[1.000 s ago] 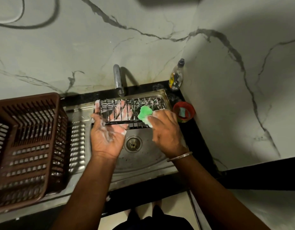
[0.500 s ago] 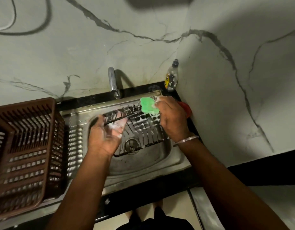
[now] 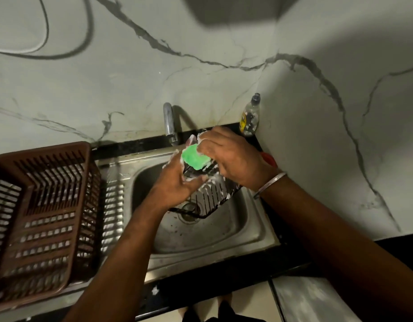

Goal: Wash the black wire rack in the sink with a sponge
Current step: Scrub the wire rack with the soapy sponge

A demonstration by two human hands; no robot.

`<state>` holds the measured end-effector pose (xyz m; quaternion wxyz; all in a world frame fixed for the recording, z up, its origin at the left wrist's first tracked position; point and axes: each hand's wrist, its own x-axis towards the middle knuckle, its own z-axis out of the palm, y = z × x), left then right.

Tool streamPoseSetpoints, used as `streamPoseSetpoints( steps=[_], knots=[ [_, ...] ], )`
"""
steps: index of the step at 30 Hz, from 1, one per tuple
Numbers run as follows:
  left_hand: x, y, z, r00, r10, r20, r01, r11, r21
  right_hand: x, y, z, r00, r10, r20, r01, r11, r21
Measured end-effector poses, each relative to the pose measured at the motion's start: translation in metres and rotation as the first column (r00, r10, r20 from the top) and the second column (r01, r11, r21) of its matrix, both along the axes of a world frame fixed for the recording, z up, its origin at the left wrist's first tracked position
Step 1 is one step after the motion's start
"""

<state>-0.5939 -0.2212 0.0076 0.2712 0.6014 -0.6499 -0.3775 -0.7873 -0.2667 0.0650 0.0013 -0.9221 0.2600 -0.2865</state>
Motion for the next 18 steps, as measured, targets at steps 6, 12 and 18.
streamPoseSetpoints(
  steps=[6,12,18],
  knots=[
    [-0.007,0.003,0.007,0.986,0.137,-0.099,-0.127,0.987,0.104,-0.002,0.0,-0.007,0.945,-0.146,0.293,0.113,0.986,0.124],
    [-0.003,0.012,0.01,0.967,0.23,-0.112,-0.228,0.973,0.032,0.009,0.026,-0.029,0.776,-0.382,0.501,0.274,0.921,0.278],
    [-0.008,0.011,0.006,0.957,0.283,-0.062,-0.28,0.958,0.06,0.021,0.037,-0.04,0.719,-0.446,0.533,0.393,0.893,0.217]
  ],
)
